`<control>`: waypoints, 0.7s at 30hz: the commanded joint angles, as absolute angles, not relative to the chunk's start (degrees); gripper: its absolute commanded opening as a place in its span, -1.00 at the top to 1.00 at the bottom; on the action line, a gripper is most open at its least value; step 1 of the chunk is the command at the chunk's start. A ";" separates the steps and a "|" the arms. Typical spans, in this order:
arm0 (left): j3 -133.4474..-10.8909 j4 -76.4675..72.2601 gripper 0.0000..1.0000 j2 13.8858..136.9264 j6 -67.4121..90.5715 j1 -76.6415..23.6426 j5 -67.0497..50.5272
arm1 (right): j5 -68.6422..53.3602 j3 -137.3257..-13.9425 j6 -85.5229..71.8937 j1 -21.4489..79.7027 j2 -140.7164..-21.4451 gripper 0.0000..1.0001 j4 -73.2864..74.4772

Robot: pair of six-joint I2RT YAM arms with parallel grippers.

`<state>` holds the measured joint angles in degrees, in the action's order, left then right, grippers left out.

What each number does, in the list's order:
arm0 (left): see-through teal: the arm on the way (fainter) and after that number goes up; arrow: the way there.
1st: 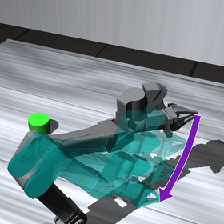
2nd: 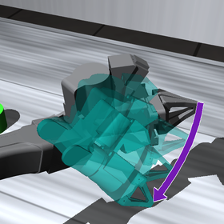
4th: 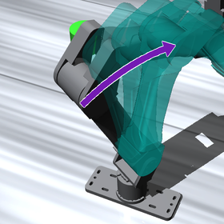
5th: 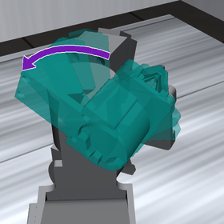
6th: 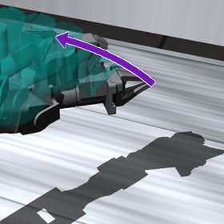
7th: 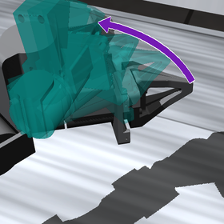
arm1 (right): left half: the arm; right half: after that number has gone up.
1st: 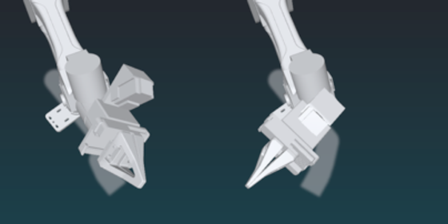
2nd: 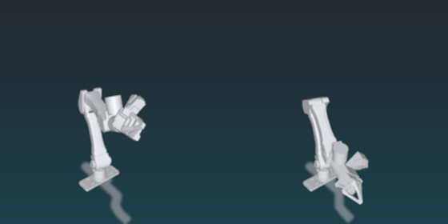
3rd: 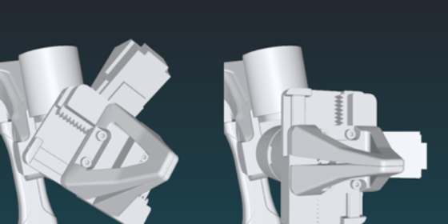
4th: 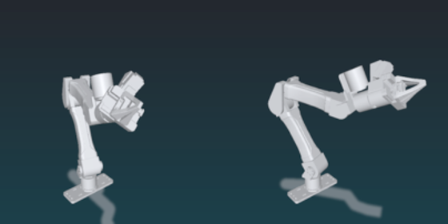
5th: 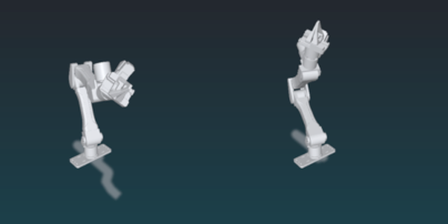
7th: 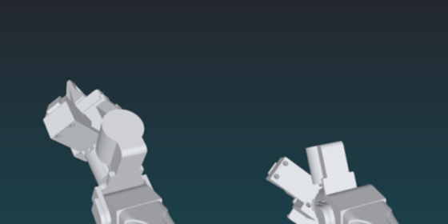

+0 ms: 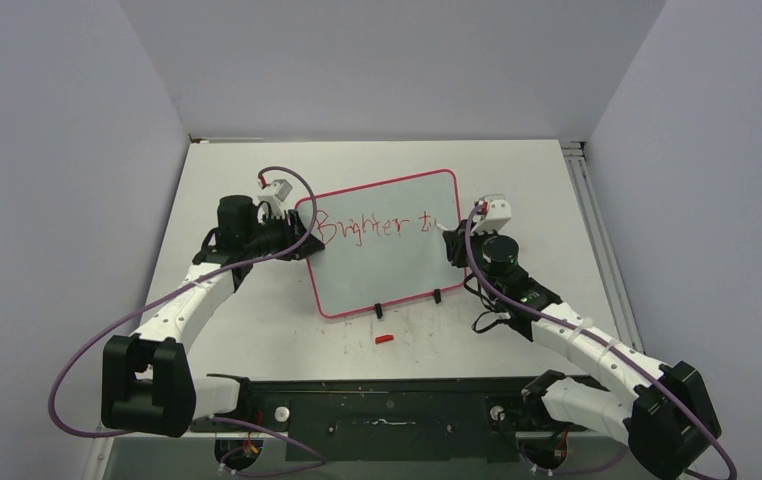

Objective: Write a sentence on the whiteboard

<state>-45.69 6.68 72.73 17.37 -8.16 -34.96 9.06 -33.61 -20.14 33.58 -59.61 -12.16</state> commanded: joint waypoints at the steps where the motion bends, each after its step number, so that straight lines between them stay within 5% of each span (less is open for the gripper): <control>1: -47.63 4.39 0.33 70.84 16.87 -8.00 -34.80 | 10.17 -35.22 -19.63 33.89 -60.57 0.89 -16.59; 21: -47.63 4.28 0.33 70.78 16.96 -8.00 -35.07 | 13.01 -34.38 -18.67 32.97 -59.97 0.89 -17.14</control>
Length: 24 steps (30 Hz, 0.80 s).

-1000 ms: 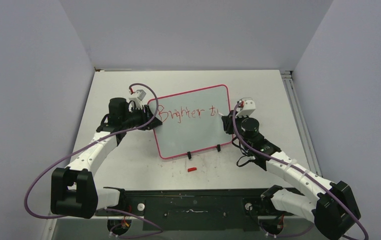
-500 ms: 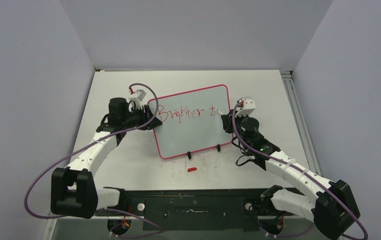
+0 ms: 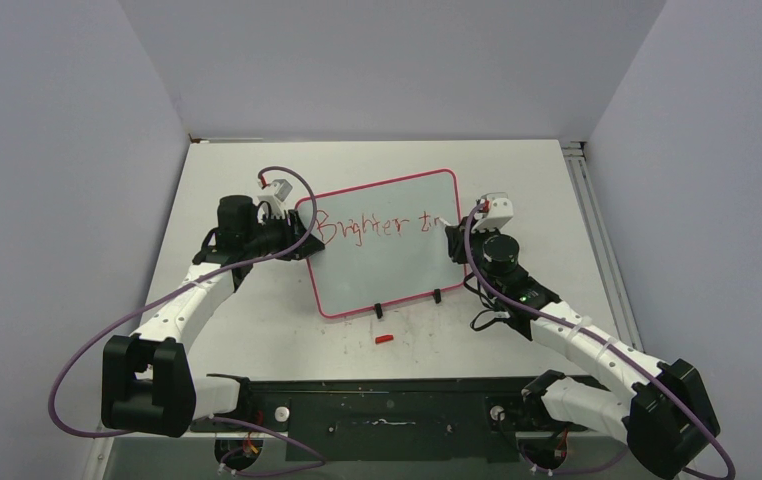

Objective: Write a sentence on the whiteboard

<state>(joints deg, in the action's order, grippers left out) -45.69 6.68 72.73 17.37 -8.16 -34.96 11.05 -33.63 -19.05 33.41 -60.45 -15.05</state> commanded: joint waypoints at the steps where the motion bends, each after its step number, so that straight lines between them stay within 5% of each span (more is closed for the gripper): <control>1: -47.61 4.30 0.33 70.77 16.96 -8.00 -35.07 | 13.02 -34.02 -18.84 32.99 -59.76 0.89 -16.96; 24: -47.46 4.02 0.33 70.63 17.14 -8.06 -35.44 | 12.30 -31.92 -20.44 33.01 -58.10 0.89 -15.91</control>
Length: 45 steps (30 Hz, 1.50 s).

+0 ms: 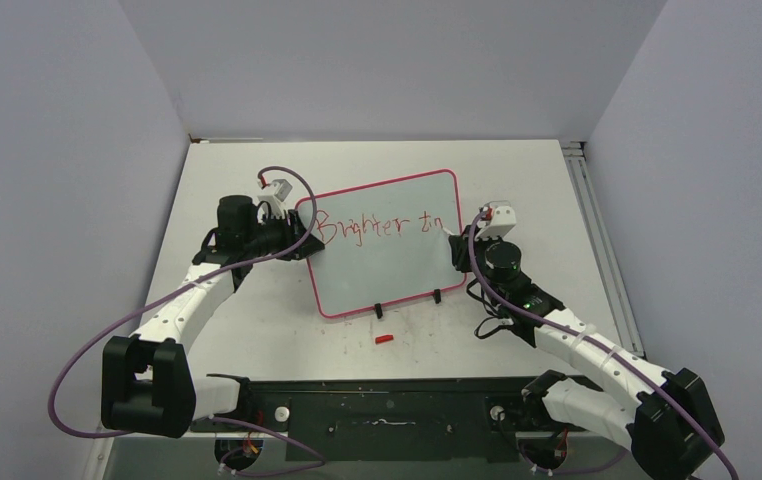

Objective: Write a sentence on the whiteboard

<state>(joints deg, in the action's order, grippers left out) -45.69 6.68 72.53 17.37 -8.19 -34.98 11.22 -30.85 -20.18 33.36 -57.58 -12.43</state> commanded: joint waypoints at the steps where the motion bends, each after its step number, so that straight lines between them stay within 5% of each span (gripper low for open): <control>1: -47.41 4.04 0.33 70.66 17.14 -8.06 -35.43 | 12.30 -32.32 -20.32 32.95 -58.36 0.89 -16.55; 45: -47.46 4.09 0.33 70.36 17.14 -8.06 -35.42 | 14.87 -29.96 -21.62 32.66 -55.51 0.89 -12.80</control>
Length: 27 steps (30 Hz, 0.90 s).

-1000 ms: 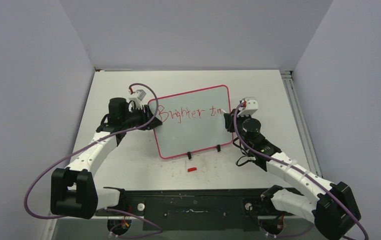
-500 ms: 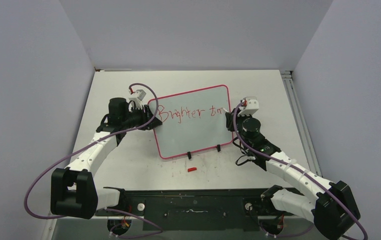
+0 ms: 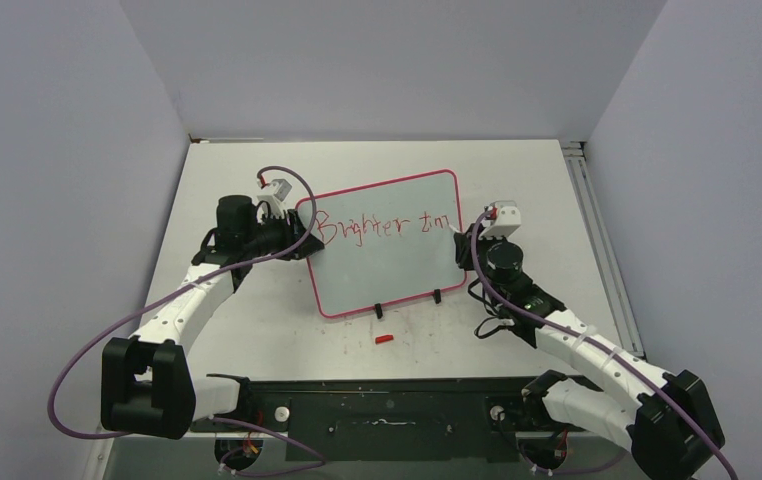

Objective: Write a sentence on the whiteboard

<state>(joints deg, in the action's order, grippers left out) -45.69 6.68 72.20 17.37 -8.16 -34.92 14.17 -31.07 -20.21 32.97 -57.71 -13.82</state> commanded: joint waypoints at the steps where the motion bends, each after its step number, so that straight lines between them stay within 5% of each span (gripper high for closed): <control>1: -47.46 4.08 0.33 70.38 17.14 -8.02 -35.34 | 14.87 -29.63 -21.88 32.66 -55.17 0.89 -12.67; 27: -47.55 4.39 0.33 70.42 16.96 -8.00 -35.08 | 14.05 -34.01 -19.56 31.95 -56.82 0.89 -16.17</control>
